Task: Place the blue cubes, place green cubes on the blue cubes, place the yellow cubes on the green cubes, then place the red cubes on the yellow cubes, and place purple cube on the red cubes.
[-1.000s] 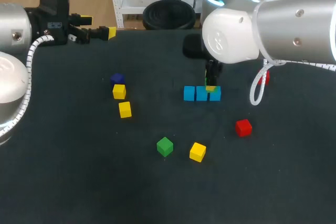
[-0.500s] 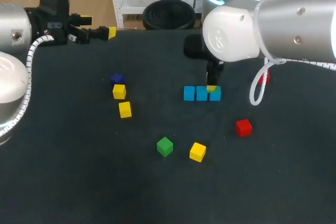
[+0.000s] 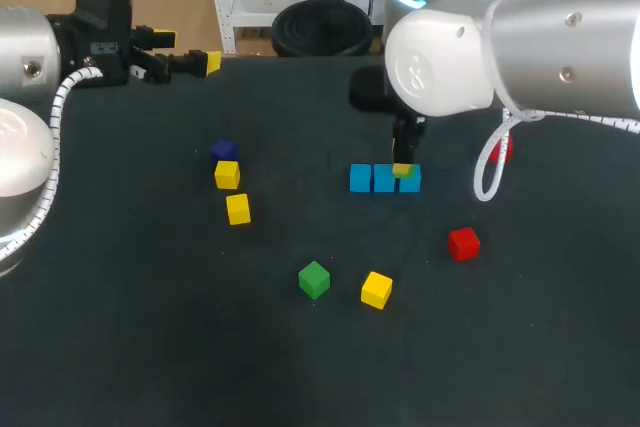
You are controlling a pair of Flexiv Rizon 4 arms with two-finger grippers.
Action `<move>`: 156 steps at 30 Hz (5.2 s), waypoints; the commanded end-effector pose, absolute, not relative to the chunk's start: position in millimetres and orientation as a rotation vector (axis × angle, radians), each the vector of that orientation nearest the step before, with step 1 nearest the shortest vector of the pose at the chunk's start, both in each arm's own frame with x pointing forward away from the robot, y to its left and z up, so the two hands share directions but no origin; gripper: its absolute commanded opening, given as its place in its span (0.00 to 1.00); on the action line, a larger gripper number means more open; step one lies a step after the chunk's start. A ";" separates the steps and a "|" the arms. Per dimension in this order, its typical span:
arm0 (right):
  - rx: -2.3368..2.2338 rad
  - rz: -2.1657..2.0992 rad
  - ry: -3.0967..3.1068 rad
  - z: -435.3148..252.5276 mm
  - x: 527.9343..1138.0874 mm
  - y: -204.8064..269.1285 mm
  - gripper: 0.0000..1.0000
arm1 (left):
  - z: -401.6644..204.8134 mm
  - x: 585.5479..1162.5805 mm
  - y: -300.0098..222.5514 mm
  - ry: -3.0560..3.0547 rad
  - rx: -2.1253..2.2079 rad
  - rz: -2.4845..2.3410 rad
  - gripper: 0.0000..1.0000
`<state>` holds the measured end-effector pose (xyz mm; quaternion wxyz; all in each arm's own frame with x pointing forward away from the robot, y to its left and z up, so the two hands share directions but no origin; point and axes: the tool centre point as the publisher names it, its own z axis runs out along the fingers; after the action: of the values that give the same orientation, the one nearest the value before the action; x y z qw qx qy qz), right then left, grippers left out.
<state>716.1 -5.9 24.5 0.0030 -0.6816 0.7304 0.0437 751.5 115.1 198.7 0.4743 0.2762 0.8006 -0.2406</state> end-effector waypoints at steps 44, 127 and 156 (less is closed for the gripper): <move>-1.610 0.342 2.218 122.4 736.9 -57.2 1.00 | 197.3 751.3 116.0 1.950 0.675 -0.592 1.00; -0.958 0.275 1.949 210.0 747.2 -220.7 1.00 | 128.6 639.7 2.2 2.215 2.735 -0.076 1.00; -0.958 0.275 1.949 210.0 747.2 -220.7 1.00 | 43.0 561.1 25.5 2.286 2.724 0.477 1.00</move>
<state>747.0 -220.9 210.2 0.4586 -0.3890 0.7911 0.1118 555.2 32.5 42.4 -0.0894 0.7057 0.6973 -0.0882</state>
